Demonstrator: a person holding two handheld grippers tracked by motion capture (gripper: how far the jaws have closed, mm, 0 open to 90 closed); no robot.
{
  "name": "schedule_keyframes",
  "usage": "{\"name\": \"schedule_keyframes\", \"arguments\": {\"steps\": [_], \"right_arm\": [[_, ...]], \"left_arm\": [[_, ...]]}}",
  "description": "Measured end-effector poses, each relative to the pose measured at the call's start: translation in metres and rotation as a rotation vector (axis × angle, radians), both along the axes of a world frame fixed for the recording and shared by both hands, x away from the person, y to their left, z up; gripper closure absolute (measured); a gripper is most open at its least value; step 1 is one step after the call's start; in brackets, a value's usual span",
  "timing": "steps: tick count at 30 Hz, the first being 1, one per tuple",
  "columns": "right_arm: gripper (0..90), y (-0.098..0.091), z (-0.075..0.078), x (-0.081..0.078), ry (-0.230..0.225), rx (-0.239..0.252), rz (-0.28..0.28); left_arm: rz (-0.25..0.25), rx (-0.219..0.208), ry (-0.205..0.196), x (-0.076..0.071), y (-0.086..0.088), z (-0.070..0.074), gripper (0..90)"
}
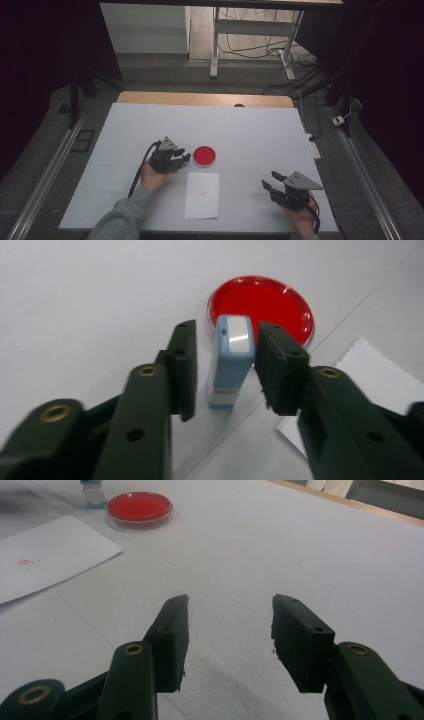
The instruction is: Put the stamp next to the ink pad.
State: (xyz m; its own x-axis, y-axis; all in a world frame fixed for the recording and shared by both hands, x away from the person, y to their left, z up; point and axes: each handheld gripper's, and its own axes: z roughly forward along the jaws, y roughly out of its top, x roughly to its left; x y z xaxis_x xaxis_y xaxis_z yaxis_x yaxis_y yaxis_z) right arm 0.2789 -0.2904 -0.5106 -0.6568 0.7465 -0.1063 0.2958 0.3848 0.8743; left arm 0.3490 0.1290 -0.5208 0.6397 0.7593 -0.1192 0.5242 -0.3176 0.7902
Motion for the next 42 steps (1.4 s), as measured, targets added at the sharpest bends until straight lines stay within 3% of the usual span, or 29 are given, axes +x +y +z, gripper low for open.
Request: {"name": "schedule_keyframes", "arguments": {"steps": [5, 12, 25, 36, 42], "right_arm": [[48.8, 0.000, 0.000, 0.000, -0.001, 0.000, 0.002], [48.8, -0.002, -0.003, 0.003, 0.005, 0.004, 0.012], [48.4, -0.004, -0.004, 0.005, 0.010, 0.001, 0.023], [48.3, -0.007, -0.001, 0.002, -0.009, -0.018, 0.027], [48.3, -0.008, -0.002, 0.003, -0.006, -0.019, 0.034]], "left_arm": [[0.022, -0.028, -0.016, -0.002, 0.003, 0.005, 46.0], [0.008, -0.082, -0.019, -0.010, 0.015, 0.015, 37.8], [-0.062, -0.090, -0.057, -0.051, 0.034, 0.033, 36.4], [-0.081, -0.074, -0.058, -0.089, 0.062, 0.028, 36.7], [-0.069, -0.081, -0.045, -0.099, 0.075, 0.023, 36.7]]}}
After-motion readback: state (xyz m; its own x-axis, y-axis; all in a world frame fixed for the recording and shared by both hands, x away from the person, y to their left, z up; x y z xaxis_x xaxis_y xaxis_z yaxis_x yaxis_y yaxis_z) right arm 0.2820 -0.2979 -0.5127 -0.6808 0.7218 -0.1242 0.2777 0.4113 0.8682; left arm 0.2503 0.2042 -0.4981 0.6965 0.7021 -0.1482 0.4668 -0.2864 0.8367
